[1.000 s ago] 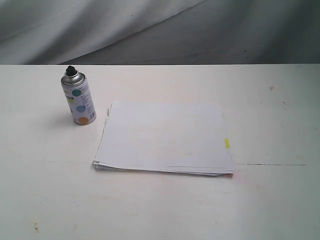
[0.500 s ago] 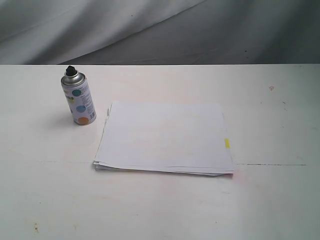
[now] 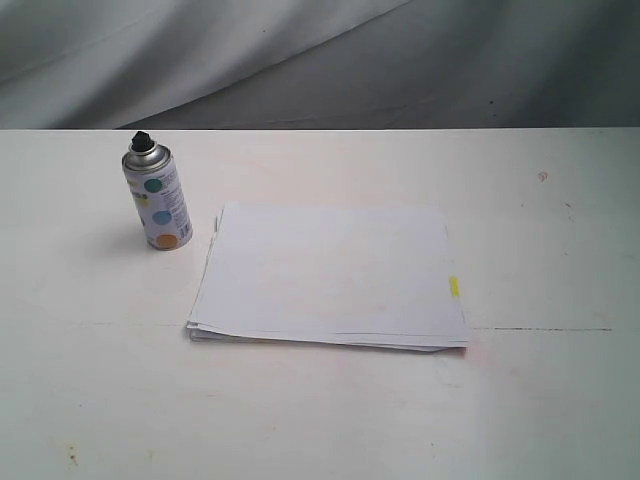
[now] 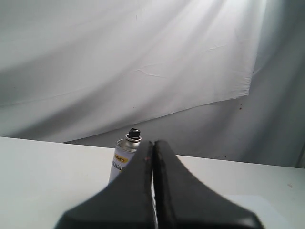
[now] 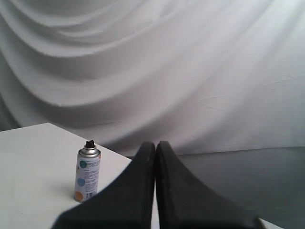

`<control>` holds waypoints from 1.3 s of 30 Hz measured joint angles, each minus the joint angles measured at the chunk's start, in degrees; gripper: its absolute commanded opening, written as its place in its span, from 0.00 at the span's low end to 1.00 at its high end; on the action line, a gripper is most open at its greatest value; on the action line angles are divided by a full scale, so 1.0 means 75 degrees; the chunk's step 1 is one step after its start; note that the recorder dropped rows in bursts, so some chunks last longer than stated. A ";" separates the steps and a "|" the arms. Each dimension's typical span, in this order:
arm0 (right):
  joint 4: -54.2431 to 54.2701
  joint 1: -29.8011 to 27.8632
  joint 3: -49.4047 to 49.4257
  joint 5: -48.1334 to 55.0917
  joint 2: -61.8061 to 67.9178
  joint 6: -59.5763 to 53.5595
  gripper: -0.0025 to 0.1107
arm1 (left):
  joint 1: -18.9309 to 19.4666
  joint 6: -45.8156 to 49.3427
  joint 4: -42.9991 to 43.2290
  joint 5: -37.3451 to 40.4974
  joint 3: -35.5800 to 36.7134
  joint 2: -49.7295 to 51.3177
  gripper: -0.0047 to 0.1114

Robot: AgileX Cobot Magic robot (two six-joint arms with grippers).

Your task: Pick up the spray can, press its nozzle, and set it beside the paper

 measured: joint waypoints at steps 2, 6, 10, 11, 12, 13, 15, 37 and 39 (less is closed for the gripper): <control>0.0000 0.0000 0.0000 0.0000 0.0000 0.0000 0.02 | 0.0000 0.0000 0.0000 0.0000 0.0000 0.0000 0.04; 0.0000 0.0000 0.0000 0.0000 0.0000 0.0000 0.02 | 0.0000 0.0000 0.0000 0.0000 0.0000 0.0000 0.04; -0.0605 0.0261 0.0031 -0.0939 -0.0226 0.0516 0.02 | 0.0000 0.0000 0.0000 0.0000 0.0000 0.0000 0.04; -0.0905 0.0505 0.0078 -0.1367 -0.0366 0.0858 0.02 | 0.0000 0.0000 0.0000 0.0000 0.0000 0.0000 0.04; -0.1481 0.0944 0.0240 -0.2259 -0.0603 0.1358 0.02 | 0.0000 0.0000 0.0000 0.0000 0.0000 0.0000 0.04; -0.1681 0.1183 0.0349 -0.2707 -0.0726 0.1534 0.02 | 0.0000 0.0000 0.0000 0.0000 0.0000 0.0000 0.04; -0.1869 0.1567 0.0611 -0.3418 -0.0914 0.1700 0.02 | 0.0000 0.0000 0.0000 0.0000 0.0000 0.0000 0.04; -0.9966 0.1753 0.1993 -0.4534 -0.0483 1.0484 0.02 | 0.0000 0.0000 0.0000 0.0000 0.0000 0.0000 0.04; -1.0511 0.1753 0.2201 -0.4533 -0.0483 1.1192 0.02 | 0.0000 0.0000 0.0000 0.0000 0.0000 0.0000 0.04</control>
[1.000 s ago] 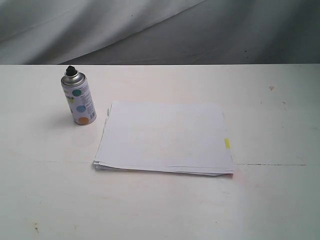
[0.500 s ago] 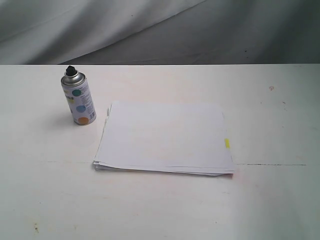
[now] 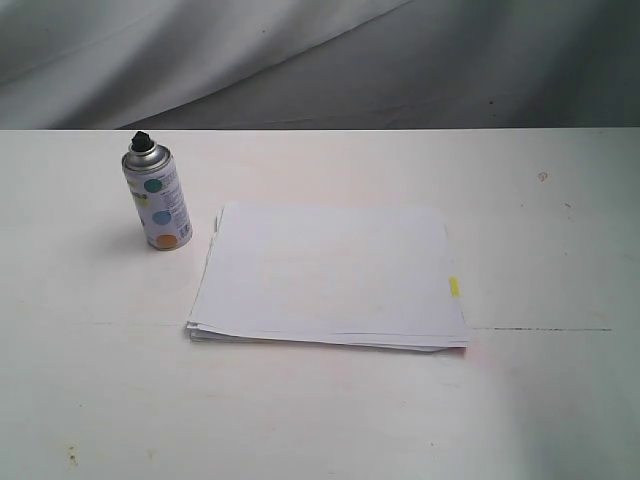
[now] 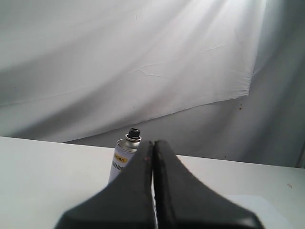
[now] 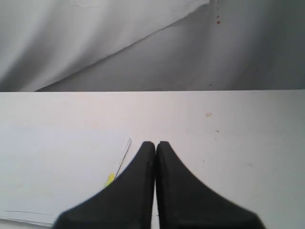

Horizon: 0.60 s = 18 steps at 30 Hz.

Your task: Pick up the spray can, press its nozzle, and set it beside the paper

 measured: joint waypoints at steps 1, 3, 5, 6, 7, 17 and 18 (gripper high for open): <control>-0.0069 0.0000 0.0062 -0.0025 0.0000 0.0105 0.02 | 0.0000 0.0000 -0.0015 0.0000 0.0000 0.0000 0.04; -0.0175 0.0000 0.0167 -0.0025 0.0000 0.0215 0.02 | 0.0000 0.0000 -0.0015 0.0000 0.0000 0.0000 0.04; -0.0208 0.0000 0.0272 -0.0025 0.0000 0.0267 0.02 | 0.0000 0.0000 -0.0015 0.0000 0.0000 0.0000 0.04; -0.0222 0.0000 0.0313 -0.0036 0.0000 0.0267 0.02 | 0.0000 0.0000 -0.0015 0.0000 0.0000 0.0000 0.04; -0.0222 0.0000 0.0371 -0.0086 0.0000 0.0267 0.02 | 0.0000 0.0000 -0.0015 0.0000 0.0000 0.0000 0.04; -0.0457 0.0000 0.0700 -0.0221 0.0000 0.0295 0.02 | 0.0000 0.0000 -0.0015 0.0000 0.0000 0.0000 0.04; -0.0475 0.0000 0.0725 -0.0221 0.0000 0.0295 0.02 | 0.0000 0.0000 -0.0015 0.0000 0.0000 0.0000 0.04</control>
